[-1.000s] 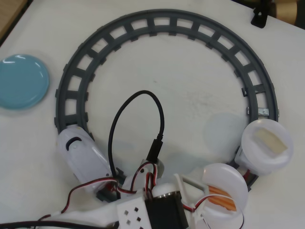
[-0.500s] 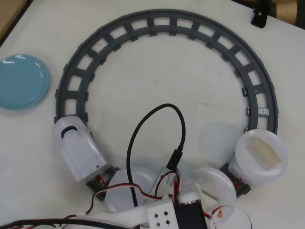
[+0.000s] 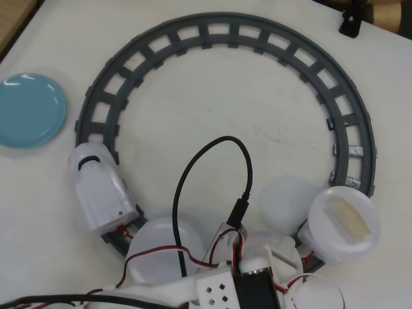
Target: Pick up the sushi from the Shinkansen and put it on the blue dish
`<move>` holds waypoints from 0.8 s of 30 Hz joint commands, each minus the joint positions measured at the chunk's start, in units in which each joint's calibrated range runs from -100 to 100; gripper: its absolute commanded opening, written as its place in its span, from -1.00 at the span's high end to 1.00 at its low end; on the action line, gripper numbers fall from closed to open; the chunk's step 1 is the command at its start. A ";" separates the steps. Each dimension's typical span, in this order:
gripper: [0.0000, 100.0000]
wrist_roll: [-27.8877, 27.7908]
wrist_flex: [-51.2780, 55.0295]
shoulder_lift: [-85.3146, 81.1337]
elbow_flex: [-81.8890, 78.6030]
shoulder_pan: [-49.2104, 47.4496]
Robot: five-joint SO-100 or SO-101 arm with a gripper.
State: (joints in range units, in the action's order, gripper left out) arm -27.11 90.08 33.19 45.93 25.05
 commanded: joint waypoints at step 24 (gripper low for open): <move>0.82 -0.35 4.82 -1.13 -5.26 -0.49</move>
State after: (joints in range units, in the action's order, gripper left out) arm -27.21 92.52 33.02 40.99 24.89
